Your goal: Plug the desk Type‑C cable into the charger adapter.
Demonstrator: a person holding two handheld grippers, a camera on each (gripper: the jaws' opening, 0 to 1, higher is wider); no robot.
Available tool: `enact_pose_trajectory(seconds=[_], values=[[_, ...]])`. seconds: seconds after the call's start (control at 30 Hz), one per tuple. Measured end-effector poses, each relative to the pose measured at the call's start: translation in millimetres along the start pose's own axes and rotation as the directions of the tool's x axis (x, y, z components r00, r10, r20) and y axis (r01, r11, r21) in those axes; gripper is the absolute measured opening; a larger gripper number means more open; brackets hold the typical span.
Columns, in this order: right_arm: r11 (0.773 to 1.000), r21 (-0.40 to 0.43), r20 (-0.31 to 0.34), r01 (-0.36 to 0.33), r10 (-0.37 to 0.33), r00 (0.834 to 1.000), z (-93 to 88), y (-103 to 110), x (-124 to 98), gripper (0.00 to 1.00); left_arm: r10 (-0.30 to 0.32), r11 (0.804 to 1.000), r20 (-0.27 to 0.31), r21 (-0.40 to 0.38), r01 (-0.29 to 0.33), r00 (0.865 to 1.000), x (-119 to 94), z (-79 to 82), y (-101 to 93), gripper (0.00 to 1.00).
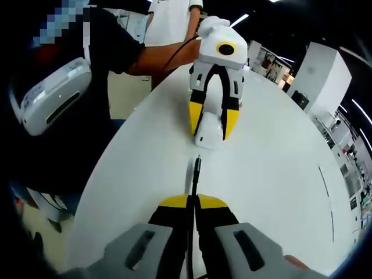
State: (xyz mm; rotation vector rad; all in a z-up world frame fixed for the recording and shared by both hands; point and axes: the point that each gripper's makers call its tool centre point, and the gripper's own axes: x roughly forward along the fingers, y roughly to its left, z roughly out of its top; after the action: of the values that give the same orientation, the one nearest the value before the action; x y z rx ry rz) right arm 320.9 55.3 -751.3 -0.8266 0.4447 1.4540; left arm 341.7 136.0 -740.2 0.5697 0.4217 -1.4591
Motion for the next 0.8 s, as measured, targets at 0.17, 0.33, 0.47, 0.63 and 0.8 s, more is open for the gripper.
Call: enact_pose_trajectory(seconds=[0.17,0.33,0.47,0.63,0.8], values=[[1.0,0.006,0.002,-0.003,0.003,1.0,0.9,1.0,1.7,0.02,-0.002,1.0,0.004,-0.004,0.002,1.0,0.5,-0.2,-2.0,0.26],[1.0,0.018,0.004,-0.007,0.007,1.0,0.4,2.7,5.6,0.02,-0.003,1.0,0.011,-0.01,0.004,1.0,1.0,-0.5,-2.4,0.26],[1.0,0.025,0.007,-0.008,0.007,1.0,-1.1,3.3,7.2,0.02,-0.006,1.0,0.013,-0.009,0.006,1.0,2.0,-0.6,-3.1,0.26],[1.0,0.028,0.008,-0.004,0.004,1.0,-1.0,2.6,6.7,0.02,-0.006,1.0,0.016,-0.011,0.006,1.0,3.1,-1.1,-3.6,0.26],[1.0,0.029,0.018,-0.001,0.0,1.0,1.3,2.0,6.8,0.02,-0.003,1.0,0.014,-0.012,0.003,1.0,3.5,-1.4,-2.5,0.26]])
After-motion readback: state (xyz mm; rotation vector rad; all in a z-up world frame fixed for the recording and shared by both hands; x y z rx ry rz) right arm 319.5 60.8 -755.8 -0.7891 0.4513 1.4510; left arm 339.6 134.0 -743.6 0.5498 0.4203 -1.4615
